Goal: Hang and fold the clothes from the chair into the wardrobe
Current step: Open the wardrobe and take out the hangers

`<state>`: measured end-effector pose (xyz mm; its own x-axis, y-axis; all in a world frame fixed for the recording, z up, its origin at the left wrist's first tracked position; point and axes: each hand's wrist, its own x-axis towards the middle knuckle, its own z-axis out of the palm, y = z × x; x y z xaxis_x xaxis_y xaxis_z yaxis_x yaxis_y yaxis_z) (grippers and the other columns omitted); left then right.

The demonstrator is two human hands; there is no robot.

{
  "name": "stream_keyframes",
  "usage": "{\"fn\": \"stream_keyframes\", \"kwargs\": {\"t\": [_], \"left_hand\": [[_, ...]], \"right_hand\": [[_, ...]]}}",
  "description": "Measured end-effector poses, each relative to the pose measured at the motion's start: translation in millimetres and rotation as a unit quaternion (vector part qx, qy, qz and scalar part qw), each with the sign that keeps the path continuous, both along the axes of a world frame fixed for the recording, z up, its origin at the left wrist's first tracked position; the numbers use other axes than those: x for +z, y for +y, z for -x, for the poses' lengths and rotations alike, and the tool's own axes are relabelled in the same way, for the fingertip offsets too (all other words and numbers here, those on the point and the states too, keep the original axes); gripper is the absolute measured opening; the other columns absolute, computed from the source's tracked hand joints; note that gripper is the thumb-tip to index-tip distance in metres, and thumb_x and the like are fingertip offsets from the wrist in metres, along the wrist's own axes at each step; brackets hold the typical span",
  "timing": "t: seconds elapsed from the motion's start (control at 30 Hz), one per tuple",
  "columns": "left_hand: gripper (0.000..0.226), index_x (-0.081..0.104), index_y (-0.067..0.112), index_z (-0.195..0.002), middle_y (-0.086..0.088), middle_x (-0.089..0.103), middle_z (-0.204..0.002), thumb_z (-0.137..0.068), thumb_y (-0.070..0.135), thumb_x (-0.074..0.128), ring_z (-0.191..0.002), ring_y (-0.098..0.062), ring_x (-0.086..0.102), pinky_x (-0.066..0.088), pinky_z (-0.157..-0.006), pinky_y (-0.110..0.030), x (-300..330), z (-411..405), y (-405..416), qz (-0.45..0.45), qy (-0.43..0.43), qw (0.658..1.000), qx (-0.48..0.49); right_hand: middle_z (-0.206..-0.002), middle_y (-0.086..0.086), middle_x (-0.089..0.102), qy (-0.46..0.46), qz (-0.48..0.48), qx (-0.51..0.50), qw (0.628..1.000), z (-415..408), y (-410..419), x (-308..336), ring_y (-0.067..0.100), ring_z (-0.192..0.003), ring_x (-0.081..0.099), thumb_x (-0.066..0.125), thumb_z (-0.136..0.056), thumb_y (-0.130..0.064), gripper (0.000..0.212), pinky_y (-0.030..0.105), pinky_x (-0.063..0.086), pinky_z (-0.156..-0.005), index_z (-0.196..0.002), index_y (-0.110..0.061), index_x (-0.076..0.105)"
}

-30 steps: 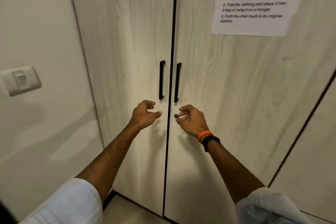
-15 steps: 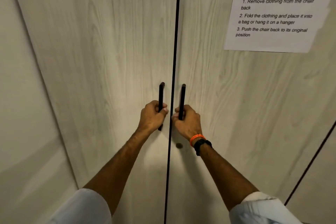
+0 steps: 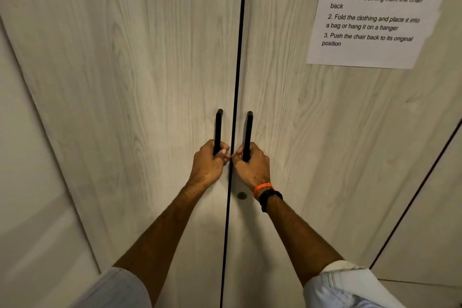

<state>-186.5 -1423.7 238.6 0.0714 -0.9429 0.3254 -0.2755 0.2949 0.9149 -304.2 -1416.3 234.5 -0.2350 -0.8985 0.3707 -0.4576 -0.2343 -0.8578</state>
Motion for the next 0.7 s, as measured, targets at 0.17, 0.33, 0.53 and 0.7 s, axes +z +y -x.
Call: {"fn": "stream_keyframes", "kwargs": {"t": [0.17, 0.33, 0.53, 0.7], "left_hand": [[0.023, 0.057, 0.012, -0.121, 0.0, 0.066, -0.105, -0.098, 0.009, 0.055, -0.103, -0.015, 0.063, 0.047, -0.094, -0.025, -1.4, -5.0, 9.7, -0.022, -0.042, 0.999, 0.002], [0.048, 0.041, 0.009, -0.143, -0.008, 0.056, -0.134, -0.098, 0.007, 0.055, -0.125, -0.025, 0.054, 0.04, -0.098, -0.025, 9.1, 3.6, 28.3, -0.049, -0.054, 0.997, 0.032], [0.031, 0.057, 0.012, -0.131, -0.004, 0.062, -0.126, -0.103, 0.021, 0.048, -0.114, -0.017, 0.059, 0.048, -0.099, -0.031, 18.7, 17.7, 87.3, 0.041, 0.005, 0.998, 0.054], [0.026, 0.062, 0.012, -0.121, 0.004, 0.064, -0.107, -0.099, 0.024, 0.056, -0.104, -0.018, 0.063, 0.055, -0.093, -0.045, 29.2, 34.5, 153.6, 0.087, -0.002, 0.995, 0.054]], "right_hand": [[-0.076, -0.005, 0.06, -0.001, 0.001, -0.012, 1.0, -3.8, 13.7, -2.0, 0.012, -0.072, 0.059, 0.063, -0.086, -0.01, 0.005, 0.026, 0.052, -0.072, -0.09, -0.012, 0.06], [-0.072, -0.006, 0.06, 0.016, 0.026, 0.005, 1.0, 0.4, 49.2, -8.3, 0.008, -0.068, 0.058, 0.063, -0.084, -0.009, 0.007, 0.025, 0.053, -0.072, -0.086, -0.014, 0.059], [-0.074, -0.008, 0.061, 0.016, 0.032, 0.028, 0.999, 12.4, 106.5, -10.3, 0.009, -0.071, 0.06, 0.064, -0.086, -0.011, 0.009, 0.027, 0.054, -0.075, -0.09, -0.016, 0.059], [-0.078, -0.009, 0.06, 0.026, 0.023, 0.044, 0.998, 28.2, 165.0, -8.3, 0.004, -0.069, 0.056, 0.065, -0.088, -0.012, 0.013, 0.019, 0.048, -0.072, -0.097, -0.018, 0.057]]}}
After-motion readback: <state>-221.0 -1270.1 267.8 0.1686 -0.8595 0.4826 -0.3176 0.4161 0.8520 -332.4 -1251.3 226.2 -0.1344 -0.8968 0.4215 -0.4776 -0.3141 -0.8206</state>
